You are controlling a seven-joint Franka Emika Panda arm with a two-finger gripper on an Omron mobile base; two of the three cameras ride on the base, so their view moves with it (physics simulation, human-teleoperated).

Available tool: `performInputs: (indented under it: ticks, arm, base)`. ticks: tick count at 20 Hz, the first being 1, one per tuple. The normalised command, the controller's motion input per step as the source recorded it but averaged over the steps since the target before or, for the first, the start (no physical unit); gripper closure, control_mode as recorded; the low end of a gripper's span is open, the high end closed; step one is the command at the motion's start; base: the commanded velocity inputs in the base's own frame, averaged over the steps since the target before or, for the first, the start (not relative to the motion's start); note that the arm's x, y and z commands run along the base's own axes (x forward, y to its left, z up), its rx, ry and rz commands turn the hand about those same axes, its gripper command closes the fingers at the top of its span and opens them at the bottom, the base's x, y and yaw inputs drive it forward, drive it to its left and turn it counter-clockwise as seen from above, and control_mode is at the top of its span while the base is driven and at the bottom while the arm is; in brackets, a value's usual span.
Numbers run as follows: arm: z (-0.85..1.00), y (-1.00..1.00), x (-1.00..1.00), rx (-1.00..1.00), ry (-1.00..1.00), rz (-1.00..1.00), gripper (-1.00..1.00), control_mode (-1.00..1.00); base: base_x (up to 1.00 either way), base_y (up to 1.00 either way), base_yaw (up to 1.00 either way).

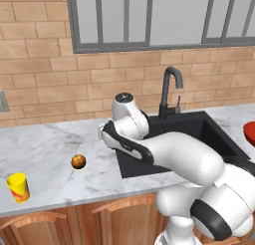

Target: Remove the orange and broccoli from the sink. Then move the bowl and cup from the counter to the sink for washing.

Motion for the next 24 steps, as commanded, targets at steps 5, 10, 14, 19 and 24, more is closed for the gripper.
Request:
performInputs:
  ticks: [5, 10, 14, 19, 24]
  arm:
    - [0.13, -0.54, -0.18, 0.00, 0.00, -0.03, -1.00, -1.00]
    - [0.08, -0.55, -0.14, 0.00, 0.00, -0.03, -1.00, -1.00]
    - [0.01, -0.47, -0.05, 0.00, 0.00, -0.03, -1.00, -1.00]
    - [0.00, -0.38, -0.02, 0.00, 0.00, 0.00, -1.00, -1.00]
    - [0.04, -0.15, -0.04, -0.02, 0.00, -0.01, -1.00, -1.00]
  base:
    - [0.00, 0.00, 0.00]
    - [0.00, 0.00, 0.00]
    - [0.00, 0.00, 0.00]
    - [0.00, 0.00, 0.00]
    - [0.00, 0.00, 0.00]
